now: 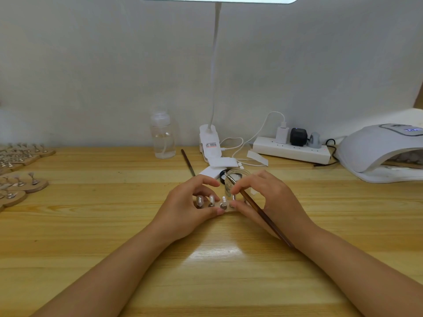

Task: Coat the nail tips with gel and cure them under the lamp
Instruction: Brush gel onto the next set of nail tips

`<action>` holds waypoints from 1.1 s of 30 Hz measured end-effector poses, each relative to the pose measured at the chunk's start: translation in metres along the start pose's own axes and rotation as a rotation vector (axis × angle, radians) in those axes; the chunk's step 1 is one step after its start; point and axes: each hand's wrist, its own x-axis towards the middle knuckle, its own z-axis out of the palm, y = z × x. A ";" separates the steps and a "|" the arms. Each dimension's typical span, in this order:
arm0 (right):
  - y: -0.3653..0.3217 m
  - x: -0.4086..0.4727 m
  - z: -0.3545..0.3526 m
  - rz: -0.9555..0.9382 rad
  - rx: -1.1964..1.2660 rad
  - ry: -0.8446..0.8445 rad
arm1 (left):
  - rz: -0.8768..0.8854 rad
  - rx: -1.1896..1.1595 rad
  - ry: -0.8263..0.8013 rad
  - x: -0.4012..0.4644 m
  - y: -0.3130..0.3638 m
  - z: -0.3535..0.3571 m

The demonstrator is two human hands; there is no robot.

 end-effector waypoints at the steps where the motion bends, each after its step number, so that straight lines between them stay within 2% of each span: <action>1: 0.000 0.000 0.000 -0.004 -0.001 0.000 | 0.002 0.002 0.001 0.000 0.000 0.000; 22: 0.006 -0.001 -0.012 -0.046 -0.099 -0.067 | 0.025 0.046 0.010 0.000 -0.005 -0.001; 33: 0.002 0.001 -0.010 -0.079 -0.101 -0.045 | -0.031 0.031 0.018 0.001 -0.005 0.000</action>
